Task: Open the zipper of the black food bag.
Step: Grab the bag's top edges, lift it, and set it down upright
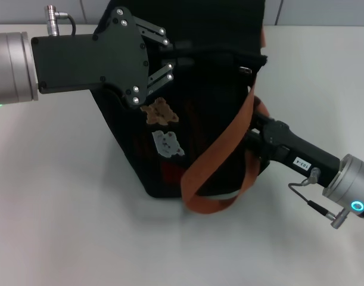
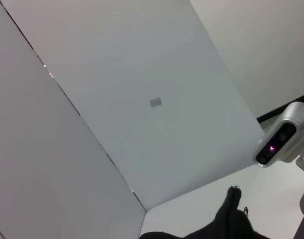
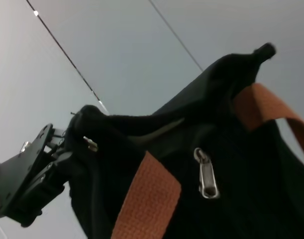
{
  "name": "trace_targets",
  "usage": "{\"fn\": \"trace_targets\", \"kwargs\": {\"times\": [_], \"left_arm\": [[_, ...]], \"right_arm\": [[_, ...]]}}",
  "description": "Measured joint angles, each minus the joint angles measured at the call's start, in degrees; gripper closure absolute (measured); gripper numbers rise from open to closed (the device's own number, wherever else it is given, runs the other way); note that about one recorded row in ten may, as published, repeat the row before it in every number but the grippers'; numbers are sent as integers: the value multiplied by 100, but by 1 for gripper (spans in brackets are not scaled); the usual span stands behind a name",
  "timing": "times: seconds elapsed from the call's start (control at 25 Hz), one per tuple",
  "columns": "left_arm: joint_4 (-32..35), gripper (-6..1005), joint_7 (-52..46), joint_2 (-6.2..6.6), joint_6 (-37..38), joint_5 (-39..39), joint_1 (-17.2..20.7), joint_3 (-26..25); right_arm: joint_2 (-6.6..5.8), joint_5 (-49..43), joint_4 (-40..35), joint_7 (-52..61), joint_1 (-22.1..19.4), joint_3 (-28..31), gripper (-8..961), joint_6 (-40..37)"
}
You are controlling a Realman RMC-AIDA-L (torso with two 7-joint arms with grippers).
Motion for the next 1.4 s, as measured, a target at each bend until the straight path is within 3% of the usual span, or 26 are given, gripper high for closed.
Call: {"fn": "trace_targets", "kwargs": {"times": [0.32, 0.68, 1.24, 1.4], "left_arm": [[-34, 894, 132, -3, -14, -42, 57, 89], [-114, 894, 239, -1, -19, -87, 110, 153], [-254, 895, 305, -1, -23, -88, 119, 160], [-277, 895, 304, -1, -50, -96, 121, 159]], "right_arm": [[-15, 65, -191, -29, -303, 90, 123, -314], [-25, 222, -663, -164, -346, 221, 124, -926], [-39, 732, -1021, -1332, -484, 430, 127, -1359], [-49, 789, -1433, -1535, -614, 336, 127, -1607]]}}
